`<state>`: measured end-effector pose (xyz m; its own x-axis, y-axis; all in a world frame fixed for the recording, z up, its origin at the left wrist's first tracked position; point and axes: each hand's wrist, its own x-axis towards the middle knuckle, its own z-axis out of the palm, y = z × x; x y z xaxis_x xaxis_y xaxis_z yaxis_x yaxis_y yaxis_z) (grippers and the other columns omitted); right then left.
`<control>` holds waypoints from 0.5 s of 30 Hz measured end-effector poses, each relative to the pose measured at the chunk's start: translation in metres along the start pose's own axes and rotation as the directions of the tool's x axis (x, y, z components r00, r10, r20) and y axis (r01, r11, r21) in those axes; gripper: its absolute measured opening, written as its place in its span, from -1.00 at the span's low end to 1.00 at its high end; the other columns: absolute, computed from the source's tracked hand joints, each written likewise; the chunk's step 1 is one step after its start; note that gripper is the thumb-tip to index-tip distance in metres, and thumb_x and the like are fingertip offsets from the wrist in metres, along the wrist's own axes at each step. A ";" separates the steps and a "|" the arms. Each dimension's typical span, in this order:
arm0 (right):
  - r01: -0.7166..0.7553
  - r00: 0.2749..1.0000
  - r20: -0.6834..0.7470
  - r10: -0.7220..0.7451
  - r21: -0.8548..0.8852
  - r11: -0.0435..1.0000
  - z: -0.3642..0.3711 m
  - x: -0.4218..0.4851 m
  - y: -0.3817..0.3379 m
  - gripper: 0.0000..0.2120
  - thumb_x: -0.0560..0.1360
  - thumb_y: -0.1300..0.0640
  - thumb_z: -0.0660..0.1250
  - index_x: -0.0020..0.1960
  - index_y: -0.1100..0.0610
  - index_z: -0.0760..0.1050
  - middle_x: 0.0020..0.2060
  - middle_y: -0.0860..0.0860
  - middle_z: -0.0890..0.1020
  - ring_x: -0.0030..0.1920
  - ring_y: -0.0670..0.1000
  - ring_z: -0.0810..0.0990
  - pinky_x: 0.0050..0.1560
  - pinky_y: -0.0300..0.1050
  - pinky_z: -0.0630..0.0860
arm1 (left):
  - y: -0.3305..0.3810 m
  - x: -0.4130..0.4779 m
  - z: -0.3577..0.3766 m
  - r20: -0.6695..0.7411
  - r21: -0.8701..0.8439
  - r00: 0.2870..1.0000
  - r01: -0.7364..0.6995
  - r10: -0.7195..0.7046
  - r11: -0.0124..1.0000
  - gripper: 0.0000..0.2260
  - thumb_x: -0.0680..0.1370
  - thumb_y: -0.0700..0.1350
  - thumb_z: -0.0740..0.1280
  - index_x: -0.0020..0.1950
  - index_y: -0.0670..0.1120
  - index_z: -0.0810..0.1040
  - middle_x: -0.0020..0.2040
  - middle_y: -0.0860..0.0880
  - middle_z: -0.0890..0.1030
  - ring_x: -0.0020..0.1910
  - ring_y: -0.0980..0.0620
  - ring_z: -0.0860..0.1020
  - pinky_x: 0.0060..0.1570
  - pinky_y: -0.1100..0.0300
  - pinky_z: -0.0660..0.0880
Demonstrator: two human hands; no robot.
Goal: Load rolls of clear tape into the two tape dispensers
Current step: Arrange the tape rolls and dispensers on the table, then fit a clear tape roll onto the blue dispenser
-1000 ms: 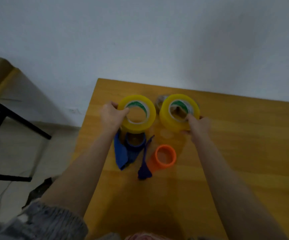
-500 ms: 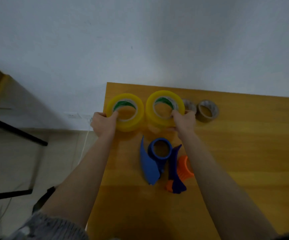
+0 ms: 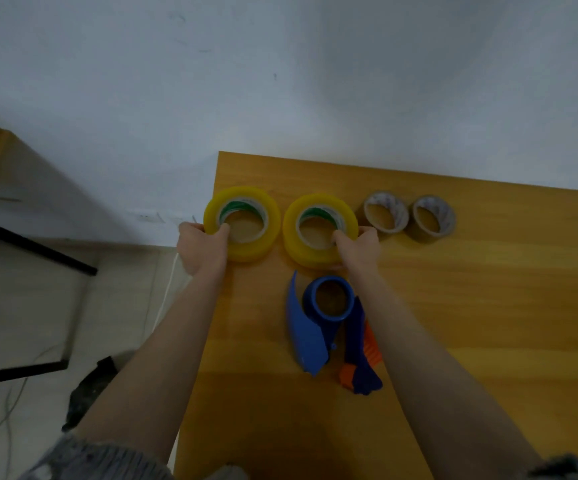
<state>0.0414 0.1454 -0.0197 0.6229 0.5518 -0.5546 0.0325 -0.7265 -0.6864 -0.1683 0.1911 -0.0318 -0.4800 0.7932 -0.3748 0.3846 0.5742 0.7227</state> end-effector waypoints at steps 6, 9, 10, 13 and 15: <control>0.171 0.984 -0.010 -0.180 -0.267 0.948 -0.001 0.008 0.000 -0.76 0.52 0.06 0.33 0.11 0.19 0.47 -0.17 0.06 0.52 -0.21 0.04 0.53 -0.45 -0.20 0.38 | -0.006 -0.004 -0.001 0.059 0.027 0.994 -0.094 0.092 0.995 -0.58 0.46 -0.02 0.40 0.17 -0.24 0.40 0.13 -0.22 0.52 0.15 -0.19 0.48 0.04 -0.03 0.48; 0.192 0.981 0.081 -0.175 -0.327 0.925 -0.008 0.005 0.000 -0.70 0.53 -0.01 0.31 0.18 0.10 0.39 -0.04 0.10 0.53 -0.05 0.06 0.54 -0.27 -0.16 0.49 | -0.008 -0.022 0.000 0.028 0.044 0.984 -0.174 0.173 0.984 -0.52 0.45 -0.09 0.41 0.26 -0.27 0.35 0.24 -0.23 0.43 0.27 -0.19 0.37 0.24 -0.07 0.37; 0.203 0.979 0.096 -0.181 -0.338 0.919 -0.011 0.000 -0.002 -0.58 0.54 -0.01 0.30 0.34 0.13 0.35 0.15 0.13 0.53 0.12 0.09 0.53 -0.06 -0.09 0.53 | -0.009 -0.032 0.000 0.004 0.039 0.973 -0.231 0.231 0.972 -0.51 0.45 -0.12 0.40 0.28 -0.27 0.34 0.27 -0.23 0.39 0.30 -0.19 0.33 0.29 -0.05 0.33; 0.339 0.940 0.081 -0.331 -0.331 0.881 -0.023 -0.019 -0.001 -0.47 0.56 0.05 0.29 0.46 0.18 0.25 0.38 0.09 0.40 0.37 0.08 0.38 0.28 -0.04 0.39 | -0.013 -0.064 -0.001 -0.009 0.030 0.906 -0.424 0.424 0.905 -0.53 0.45 -0.19 0.38 0.30 -0.27 0.32 0.31 -0.22 0.35 0.34 -0.16 0.29 0.34 0.05 0.27; 0.416 0.907 0.086 -0.411 -0.328 0.848 -0.033 -0.034 0.001 -0.58 0.56 0.09 0.29 0.38 0.15 0.36 0.34 0.06 0.45 0.30 0.04 0.44 0.18 -0.15 0.41 | -0.020 -0.084 0.001 0.082 0.044 0.882 -0.469 0.464 0.882 -0.54 0.48 -0.15 0.38 0.32 -0.24 0.32 0.29 -0.18 0.38 0.29 -0.10 0.35 0.26 0.18 0.29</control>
<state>0.0459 0.1129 0.0135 0.4844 0.8348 -0.2616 0.5426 -0.5212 -0.6587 -0.1347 0.1135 -0.0156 -0.1798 0.9828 -0.0429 0.5989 0.1439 0.7878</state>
